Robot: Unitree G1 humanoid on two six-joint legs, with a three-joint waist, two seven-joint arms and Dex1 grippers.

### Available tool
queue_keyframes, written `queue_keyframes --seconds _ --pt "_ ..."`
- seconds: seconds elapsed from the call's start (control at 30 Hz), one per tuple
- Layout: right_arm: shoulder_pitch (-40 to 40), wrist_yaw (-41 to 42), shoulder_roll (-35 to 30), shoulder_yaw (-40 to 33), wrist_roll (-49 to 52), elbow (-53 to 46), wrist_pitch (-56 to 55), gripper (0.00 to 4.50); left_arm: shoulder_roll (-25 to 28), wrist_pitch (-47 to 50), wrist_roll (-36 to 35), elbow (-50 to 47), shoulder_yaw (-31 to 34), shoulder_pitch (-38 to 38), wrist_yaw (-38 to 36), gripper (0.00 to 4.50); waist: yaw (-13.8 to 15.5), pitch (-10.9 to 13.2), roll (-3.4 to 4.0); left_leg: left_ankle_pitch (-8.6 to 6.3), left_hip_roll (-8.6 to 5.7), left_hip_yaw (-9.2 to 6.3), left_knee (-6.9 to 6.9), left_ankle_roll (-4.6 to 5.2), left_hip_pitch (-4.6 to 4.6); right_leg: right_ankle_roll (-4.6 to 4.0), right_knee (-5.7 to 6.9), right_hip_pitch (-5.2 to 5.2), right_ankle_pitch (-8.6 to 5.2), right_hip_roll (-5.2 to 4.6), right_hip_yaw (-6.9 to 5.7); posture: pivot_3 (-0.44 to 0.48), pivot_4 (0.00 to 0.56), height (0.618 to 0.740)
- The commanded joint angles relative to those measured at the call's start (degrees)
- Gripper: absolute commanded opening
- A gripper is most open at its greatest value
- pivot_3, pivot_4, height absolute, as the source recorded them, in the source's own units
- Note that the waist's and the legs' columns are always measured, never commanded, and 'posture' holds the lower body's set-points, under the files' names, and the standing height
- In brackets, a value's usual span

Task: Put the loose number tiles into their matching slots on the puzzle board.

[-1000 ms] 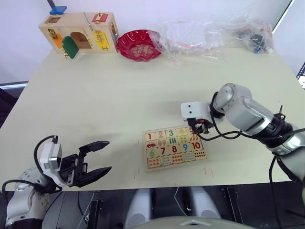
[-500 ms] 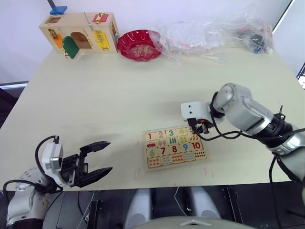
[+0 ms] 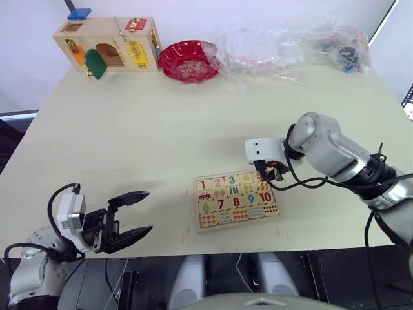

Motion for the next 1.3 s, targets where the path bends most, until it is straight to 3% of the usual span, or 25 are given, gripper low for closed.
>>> queue_keyframes --seconds 0.03,0.07,0.2,0.23,0.43,0.7,0.87,0.9,0.97,1.1,1.3 --pt "0.2 0.3 -0.2 -0.5 -0.5 0.0 -0.4 0.90 0.0 -0.9 -0.1 -0.9 1.4 -0.1 -1.4 4.50 0.0 0.0 0.00 0.00 0.00 0.00 0.00 0.00 0.00 0.00 0.00 0.00 0.00 0.00 0.00 0.000 0.150 0.740" --pt "0.2 0.3 -0.2 -0.5 -0.5 0.0 -0.4 1.95 0.0 -0.9 -0.1 -0.9 1.4 -0.2 -1.3 4.50 0.0 0.0 0.00 0.00 0.00 0.00 0.00 0.00 0.00 0.00 0.00 0.00 0.00 0.00 0.00 0.000 0.150 0.740" --pt "0.3 0.3 -0.2 -0.8 -0.7 0.1 -0.6 3.69 -0.1 -0.9 0.0 -0.8 1.4 -0.3 -1.4 4.50 0.0 0.0 0.00 0.00 0.00 0.00 0.00 0.00 0.00 0.00 0.00 0.00 0.00 0.00 0.00 0.000 0.150 0.740" --pt "0.3 0.1 -0.2 -0.9 -0.8 0.4 -0.8 4.42 -0.1 -0.9 0.1 -0.8 1.4 -0.3 -1.4 4.50 0.0 0.0 0.00 0.00 0.00 0.00 0.00 0.00 0.00 0.00 0.00 0.00 0.00 0.00 0.00 0.000 0.150 0.740" --pt "0.9 0.1 -1.1 -5.0 1.7 0.3 -0.5 4.47 -0.1 -0.7 0.3 -1.0 1.3 -0.2 -1.2 4.50 0.0 0.0 0.00 0.00 0.00 0.00 0.00 0.00 0.00 0.00 0.00 0.00 0.00 0.00 0.00 0.000 0.150 0.740" --pt "8.4 -2.3 -0.7 -24.7 16.3 -2.2 1.0 4.47 -0.3 -0.7 0.4 -1.2 1.7 -0.1 -0.9 4.50 0.1 0.0 -0.03 0.00 0.00 -0.04 0.00 0.00 0.01 0.00 -0.03 0.07 0.00 -0.01 -0.04 0.000 0.150 0.740" --pt "12.6 -6.0 1.0 -29.2 19.4 -0.7 0.8 3.23 -0.4 -0.6 0.4 -1.2 1.5 -0.4 -0.8 4.50 0.0 0.0 -0.02 0.00 0.00 -0.04 0.01 0.00 0.03 0.00 0.01 0.09 0.00 0.00 -0.04 0.000 0.150 0.740" --pt "13.2 -7.2 1.4 -29.3 19.3 -0.2 0.2 2.58 -0.4 -0.6 0.5 -1.2 1.4 -0.6 -0.8 4.50 0.0 0.0 -0.02 0.00 0.00 -0.03 0.01 0.00 0.04 0.00 0.02 0.09 0.00 0.02 -0.03 0.000 0.150 0.740" --pt "14.2 -8.9 1.9 -28.9 18.9 1.1 -1.2 2.09 -0.4 -0.5 0.6 -1.0 1.2 -1.0 -0.8 4.50 0.0 0.0 -0.03 0.00 0.00 -0.03 0.01 0.00 0.04 0.00 0.01 0.09 0.00 0.02 -0.02 0.000 0.150 0.740" --pt "14.9 -10.0 1.7 -27.4 18.2 2.6 -3.2 0.13 -0.2 -0.4 0.8 -0.4 1.1 -1.9 -1.0 4.50 0.1 0.0 -0.03 0.00 0.00 -0.01 0.01 0.00 0.03 0.01 0.01 0.09 0.00 0.02 -0.02 0.000 0.150 0.740" --pt "14.6 -10.5 1.9 -25.6 17.1 5.1 -5.4 0.05 -0.4 -0.4 0.9 -0.8 0.9 -2.1 -0.8 4.50 0.0 0.0 -0.03 0.00 0.00 -0.02 0.00 0.00 0.03 0.01 0.00 0.08 0.00 0.04 -0.02 0.000 0.150 0.740"
